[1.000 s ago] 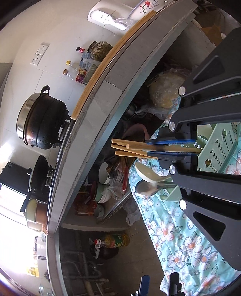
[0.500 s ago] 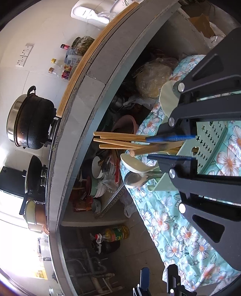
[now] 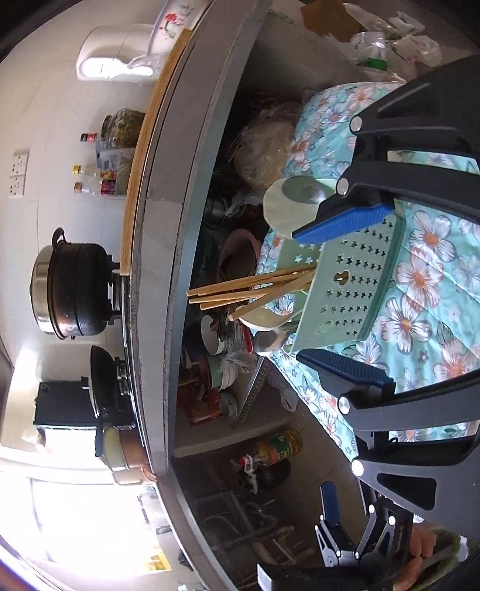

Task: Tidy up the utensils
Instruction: 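Open the right tool and pull both tools back from the holder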

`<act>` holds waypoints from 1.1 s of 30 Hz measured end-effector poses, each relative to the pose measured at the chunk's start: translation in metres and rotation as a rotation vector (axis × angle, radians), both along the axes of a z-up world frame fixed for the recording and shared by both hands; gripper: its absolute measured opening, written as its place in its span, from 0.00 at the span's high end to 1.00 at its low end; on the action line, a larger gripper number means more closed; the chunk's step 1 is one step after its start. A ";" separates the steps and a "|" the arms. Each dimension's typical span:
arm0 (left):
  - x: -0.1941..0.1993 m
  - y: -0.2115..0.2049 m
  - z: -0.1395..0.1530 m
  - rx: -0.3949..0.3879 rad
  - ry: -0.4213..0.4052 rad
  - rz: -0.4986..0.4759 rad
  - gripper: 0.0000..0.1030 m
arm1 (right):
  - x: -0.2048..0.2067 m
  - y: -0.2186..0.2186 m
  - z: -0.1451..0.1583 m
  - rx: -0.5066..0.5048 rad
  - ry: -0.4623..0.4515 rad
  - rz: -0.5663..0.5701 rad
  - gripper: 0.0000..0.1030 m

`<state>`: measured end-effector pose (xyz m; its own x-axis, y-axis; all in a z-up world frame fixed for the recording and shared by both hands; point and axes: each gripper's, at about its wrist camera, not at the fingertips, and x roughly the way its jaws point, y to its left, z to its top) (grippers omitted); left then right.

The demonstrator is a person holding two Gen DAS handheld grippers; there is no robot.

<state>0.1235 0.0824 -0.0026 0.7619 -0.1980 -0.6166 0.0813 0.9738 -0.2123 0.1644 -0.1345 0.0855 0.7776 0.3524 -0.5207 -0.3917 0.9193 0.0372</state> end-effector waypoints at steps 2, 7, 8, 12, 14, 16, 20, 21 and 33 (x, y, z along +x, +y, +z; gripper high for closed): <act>-0.005 -0.006 -0.002 0.011 0.004 -0.011 0.18 | -0.015 -0.006 -0.003 0.024 0.016 -0.034 0.22; -0.016 -0.018 -0.012 0.073 0.029 0.010 0.14 | -0.049 -0.026 -0.022 0.034 0.070 -0.183 0.07; -0.018 -0.019 -0.015 0.092 0.038 0.027 0.13 | -0.054 -0.032 -0.027 0.039 0.085 -0.216 0.06; -0.025 -0.018 -0.023 0.131 0.079 0.072 0.11 | -0.073 -0.049 -0.046 0.025 0.145 -0.341 0.06; -0.031 -0.018 -0.023 0.142 0.074 0.091 0.09 | -0.084 -0.056 -0.053 0.013 0.154 -0.390 0.06; -0.038 -0.017 -0.021 0.155 0.061 0.102 0.08 | -0.095 -0.060 -0.057 -0.001 0.153 -0.420 0.06; -0.052 -0.018 -0.014 0.196 0.043 0.136 0.08 | -0.116 -0.065 -0.060 -0.029 0.140 -0.450 0.06; -0.054 -0.017 -0.011 0.199 0.038 0.137 0.08 | -0.122 -0.066 -0.061 -0.028 0.137 -0.452 0.06; -0.104 -0.004 0.034 0.283 -0.068 0.264 0.08 | -0.171 -0.075 -0.045 -0.050 0.084 -0.509 0.06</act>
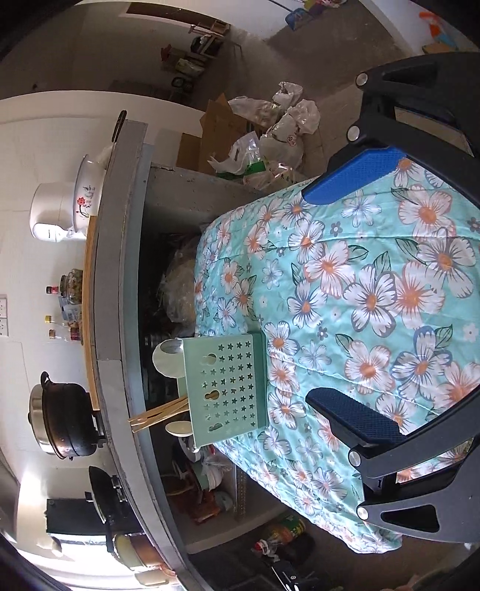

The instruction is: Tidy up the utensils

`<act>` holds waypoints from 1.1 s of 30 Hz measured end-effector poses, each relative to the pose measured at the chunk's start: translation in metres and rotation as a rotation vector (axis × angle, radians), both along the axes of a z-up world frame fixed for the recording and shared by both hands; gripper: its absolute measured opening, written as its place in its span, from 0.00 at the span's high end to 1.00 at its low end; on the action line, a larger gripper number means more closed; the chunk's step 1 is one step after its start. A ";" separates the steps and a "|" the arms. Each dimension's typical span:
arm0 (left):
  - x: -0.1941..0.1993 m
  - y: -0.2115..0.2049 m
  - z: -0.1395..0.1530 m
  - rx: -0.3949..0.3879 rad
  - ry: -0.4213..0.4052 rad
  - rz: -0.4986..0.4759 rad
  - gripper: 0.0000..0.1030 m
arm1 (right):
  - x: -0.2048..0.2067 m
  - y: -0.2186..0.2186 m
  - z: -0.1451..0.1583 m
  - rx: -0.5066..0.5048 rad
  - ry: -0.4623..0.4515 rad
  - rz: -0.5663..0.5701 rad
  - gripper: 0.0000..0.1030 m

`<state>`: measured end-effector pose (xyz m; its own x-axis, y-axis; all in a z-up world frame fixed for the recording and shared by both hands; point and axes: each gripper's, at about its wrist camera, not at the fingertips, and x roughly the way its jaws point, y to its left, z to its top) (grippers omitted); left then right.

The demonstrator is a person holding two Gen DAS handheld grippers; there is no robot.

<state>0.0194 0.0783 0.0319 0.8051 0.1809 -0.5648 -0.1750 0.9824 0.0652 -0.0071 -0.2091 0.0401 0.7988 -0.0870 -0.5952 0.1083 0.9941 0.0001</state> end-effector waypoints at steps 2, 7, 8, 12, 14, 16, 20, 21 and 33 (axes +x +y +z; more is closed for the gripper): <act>-0.008 0.004 0.005 0.013 -0.012 0.015 0.08 | -0.005 -0.002 0.003 0.014 0.005 -0.006 0.06; -0.022 0.013 0.014 0.064 -0.067 0.072 0.08 | -0.018 -0.004 0.009 -0.006 -0.020 -0.034 0.06; -0.024 0.014 0.015 0.062 -0.083 0.080 0.08 | -0.020 -0.004 0.011 -0.008 -0.027 -0.040 0.06; -0.029 0.019 0.020 0.026 -0.105 0.085 0.08 | -0.029 0.000 0.014 -0.040 -0.045 -0.053 0.06; -0.028 0.019 0.019 0.020 -0.090 0.083 0.08 | -0.031 0.003 0.014 -0.064 -0.047 -0.052 0.06; -0.027 0.018 0.018 0.017 -0.078 0.083 0.08 | -0.032 0.006 0.015 -0.077 -0.046 -0.044 0.06; -0.026 0.016 0.016 0.004 -0.062 0.074 0.08 | -0.033 0.010 0.019 -0.080 -0.048 -0.031 0.06; -0.026 0.015 0.016 0.006 -0.060 0.071 0.08 | -0.033 0.011 0.019 -0.080 -0.048 -0.031 0.06; -0.025 0.008 0.012 0.014 -0.040 0.055 0.08 | -0.034 0.013 0.020 -0.078 -0.045 -0.023 0.06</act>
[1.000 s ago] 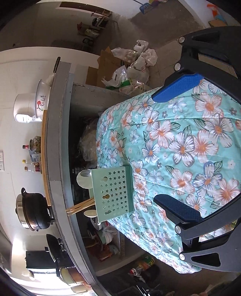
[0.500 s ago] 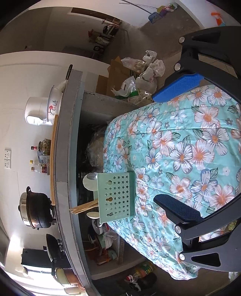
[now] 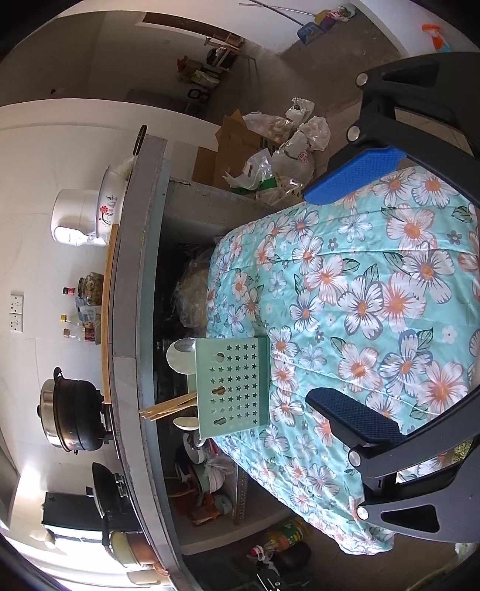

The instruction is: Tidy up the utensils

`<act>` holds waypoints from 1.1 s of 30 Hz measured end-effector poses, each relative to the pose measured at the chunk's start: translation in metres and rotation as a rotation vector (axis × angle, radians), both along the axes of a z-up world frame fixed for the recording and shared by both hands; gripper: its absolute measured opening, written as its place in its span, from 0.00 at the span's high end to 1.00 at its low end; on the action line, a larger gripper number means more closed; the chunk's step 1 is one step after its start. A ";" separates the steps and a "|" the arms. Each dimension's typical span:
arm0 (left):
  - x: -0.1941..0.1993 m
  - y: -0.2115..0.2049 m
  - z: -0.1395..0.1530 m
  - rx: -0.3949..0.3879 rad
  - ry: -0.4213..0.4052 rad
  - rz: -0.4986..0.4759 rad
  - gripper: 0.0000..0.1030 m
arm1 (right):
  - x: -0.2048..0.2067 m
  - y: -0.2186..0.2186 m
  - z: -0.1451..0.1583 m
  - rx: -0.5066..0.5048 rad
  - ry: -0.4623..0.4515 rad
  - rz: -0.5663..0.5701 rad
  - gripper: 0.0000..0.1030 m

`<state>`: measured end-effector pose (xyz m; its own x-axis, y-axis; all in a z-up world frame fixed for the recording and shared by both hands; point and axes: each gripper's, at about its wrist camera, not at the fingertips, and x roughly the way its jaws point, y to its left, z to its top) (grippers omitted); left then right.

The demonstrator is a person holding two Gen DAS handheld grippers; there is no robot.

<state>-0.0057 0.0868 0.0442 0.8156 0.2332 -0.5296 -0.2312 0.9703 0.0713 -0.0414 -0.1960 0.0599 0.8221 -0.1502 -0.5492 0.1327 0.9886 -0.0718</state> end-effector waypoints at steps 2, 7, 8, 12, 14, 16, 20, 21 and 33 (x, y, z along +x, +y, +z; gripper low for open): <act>0.000 0.001 0.000 -0.002 0.002 0.002 0.08 | 0.000 0.000 0.000 0.002 -0.001 0.000 0.06; 0.002 0.000 -0.001 -0.002 0.010 -0.003 0.08 | 0.001 0.000 0.000 0.008 0.004 0.003 0.06; 0.002 0.000 -0.002 -0.003 0.013 -0.005 0.08 | 0.001 0.000 0.000 0.011 0.006 0.003 0.06; 0.003 0.000 -0.002 -0.004 0.016 -0.012 0.08 | 0.001 0.001 0.000 0.015 0.005 0.011 0.06; 0.003 0.000 -0.001 -0.006 0.016 -0.014 0.08 | 0.001 0.001 0.001 0.015 0.004 0.012 0.06; 0.004 -0.001 -0.001 -0.007 0.021 -0.021 0.08 | 0.002 0.001 0.000 0.019 0.006 0.013 0.06; 0.006 -0.005 0.000 -0.006 0.025 -0.036 0.08 | 0.002 0.001 0.000 0.018 0.005 0.014 0.06; 0.006 -0.006 0.000 -0.004 0.026 -0.039 0.08 | 0.002 0.001 0.000 0.018 0.005 0.014 0.06; 0.003 -0.007 0.004 0.001 -0.006 -0.039 0.08 | 0.002 0.001 0.001 0.020 0.002 0.014 0.06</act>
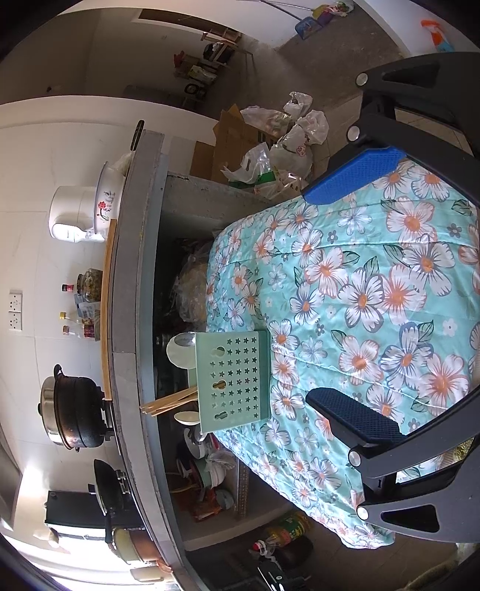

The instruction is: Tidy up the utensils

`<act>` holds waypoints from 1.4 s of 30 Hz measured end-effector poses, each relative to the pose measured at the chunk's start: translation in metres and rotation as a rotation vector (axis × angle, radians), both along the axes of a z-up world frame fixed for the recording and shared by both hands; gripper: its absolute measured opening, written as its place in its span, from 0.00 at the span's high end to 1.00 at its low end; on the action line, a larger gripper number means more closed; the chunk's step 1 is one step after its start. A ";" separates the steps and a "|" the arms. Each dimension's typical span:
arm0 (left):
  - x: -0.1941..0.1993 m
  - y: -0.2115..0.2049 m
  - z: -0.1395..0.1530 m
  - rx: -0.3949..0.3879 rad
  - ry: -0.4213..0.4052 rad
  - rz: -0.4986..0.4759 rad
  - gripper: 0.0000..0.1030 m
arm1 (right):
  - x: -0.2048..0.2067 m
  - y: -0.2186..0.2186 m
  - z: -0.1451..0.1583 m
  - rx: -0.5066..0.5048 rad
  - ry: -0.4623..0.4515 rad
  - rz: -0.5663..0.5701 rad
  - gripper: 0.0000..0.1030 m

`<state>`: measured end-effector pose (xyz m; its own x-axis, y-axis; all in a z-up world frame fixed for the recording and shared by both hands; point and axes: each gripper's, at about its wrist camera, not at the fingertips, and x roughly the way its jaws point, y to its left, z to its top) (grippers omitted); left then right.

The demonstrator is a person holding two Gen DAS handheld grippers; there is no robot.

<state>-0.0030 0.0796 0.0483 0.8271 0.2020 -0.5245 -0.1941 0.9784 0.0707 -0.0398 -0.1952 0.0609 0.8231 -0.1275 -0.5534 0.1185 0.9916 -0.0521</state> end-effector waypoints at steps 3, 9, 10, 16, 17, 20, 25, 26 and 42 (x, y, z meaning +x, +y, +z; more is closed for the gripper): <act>-0.001 0.000 0.002 0.000 -0.009 -0.002 0.08 | -0.001 0.001 0.001 0.001 -0.005 0.002 0.06; -0.001 0.000 0.002 -0.004 -0.006 -0.006 0.08 | -0.002 0.001 0.001 0.002 -0.010 0.008 0.06; -0.001 -0.001 0.002 -0.004 -0.006 -0.006 0.08 | -0.002 0.001 0.001 0.002 -0.010 0.009 0.06; -0.001 -0.001 0.002 -0.004 -0.005 -0.005 0.08 | -0.002 0.001 0.001 0.002 -0.009 0.012 0.06; -0.001 -0.001 0.002 -0.005 -0.004 -0.006 0.08 | -0.002 0.001 0.001 0.004 -0.008 0.011 0.06; -0.001 -0.002 0.001 -0.005 -0.003 -0.006 0.08 | -0.002 0.002 0.001 0.006 -0.007 0.012 0.06; -0.001 -0.002 0.001 -0.006 -0.002 -0.006 0.08 | -0.003 0.002 0.000 0.006 -0.006 0.012 0.06; -0.002 -0.002 0.000 -0.006 -0.001 -0.006 0.08 | -0.003 0.002 0.000 0.007 -0.006 0.012 0.06; -0.002 -0.004 -0.004 -0.008 0.004 -0.008 0.08 | -0.003 0.003 0.000 0.006 -0.004 0.013 0.06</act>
